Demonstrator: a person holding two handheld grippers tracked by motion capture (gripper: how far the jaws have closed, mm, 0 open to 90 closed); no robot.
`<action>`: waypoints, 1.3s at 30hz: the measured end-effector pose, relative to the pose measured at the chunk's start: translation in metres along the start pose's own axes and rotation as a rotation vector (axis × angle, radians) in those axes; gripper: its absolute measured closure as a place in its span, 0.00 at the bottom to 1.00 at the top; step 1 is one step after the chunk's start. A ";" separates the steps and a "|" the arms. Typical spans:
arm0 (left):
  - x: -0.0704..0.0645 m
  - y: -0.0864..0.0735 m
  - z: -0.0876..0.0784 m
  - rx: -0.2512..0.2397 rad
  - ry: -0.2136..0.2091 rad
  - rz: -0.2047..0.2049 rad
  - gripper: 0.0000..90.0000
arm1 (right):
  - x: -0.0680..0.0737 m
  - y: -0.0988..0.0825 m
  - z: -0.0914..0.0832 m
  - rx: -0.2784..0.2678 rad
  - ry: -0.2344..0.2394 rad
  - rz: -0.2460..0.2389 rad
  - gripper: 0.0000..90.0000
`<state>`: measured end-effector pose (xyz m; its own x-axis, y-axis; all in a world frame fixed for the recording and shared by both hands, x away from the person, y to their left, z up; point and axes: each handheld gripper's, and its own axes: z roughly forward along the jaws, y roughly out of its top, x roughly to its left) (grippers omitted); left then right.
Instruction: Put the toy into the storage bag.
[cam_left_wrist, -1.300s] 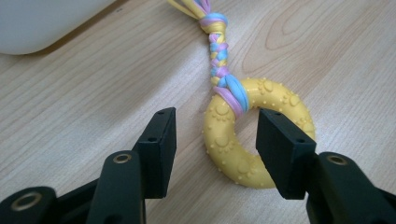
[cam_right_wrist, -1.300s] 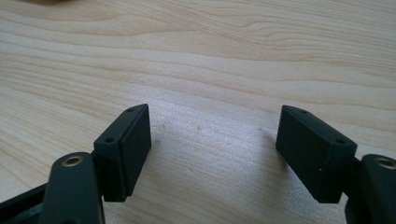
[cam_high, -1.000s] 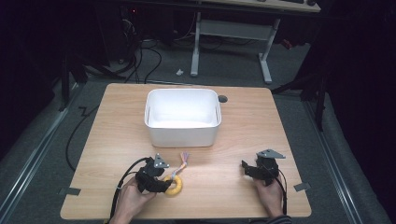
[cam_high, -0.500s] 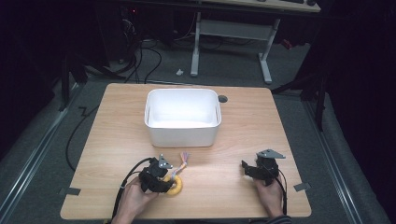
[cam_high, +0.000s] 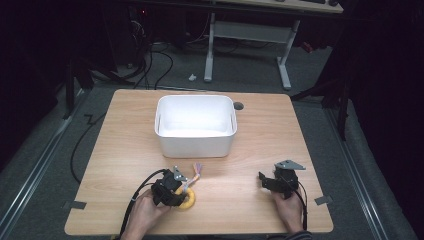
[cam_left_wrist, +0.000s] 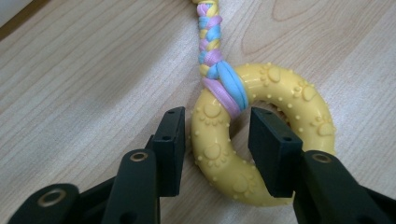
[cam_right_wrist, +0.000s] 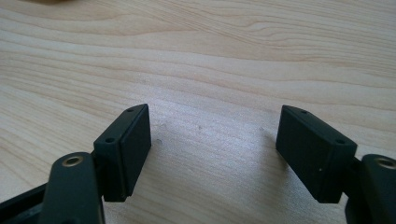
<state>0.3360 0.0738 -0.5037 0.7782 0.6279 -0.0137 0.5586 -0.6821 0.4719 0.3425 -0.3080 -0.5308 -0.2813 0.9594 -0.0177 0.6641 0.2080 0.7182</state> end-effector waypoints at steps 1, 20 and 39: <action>0.000 0.000 0.000 0.000 0.000 0.003 0.65 | 0.000 0.000 0.000 0.000 0.000 0.000 0.30; 0.001 0.001 -0.004 0.000 0.001 0.012 0.72 | 0.000 0.000 0.000 0.000 0.001 0.001 0.30; 0.005 -0.002 -0.024 -0.061 -0.003 -0.043 0.73 | 0.000 0.000 0.000 0.000 0.004 -0.006 0.29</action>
<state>0.3321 0.0877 -0.4842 0.7550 0.6546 -0.0377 0.5729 -0.6305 0.5237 0.3422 -0.3076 -0.5308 -0.2878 0.9575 -0.0193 0.6622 0.2135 0.7183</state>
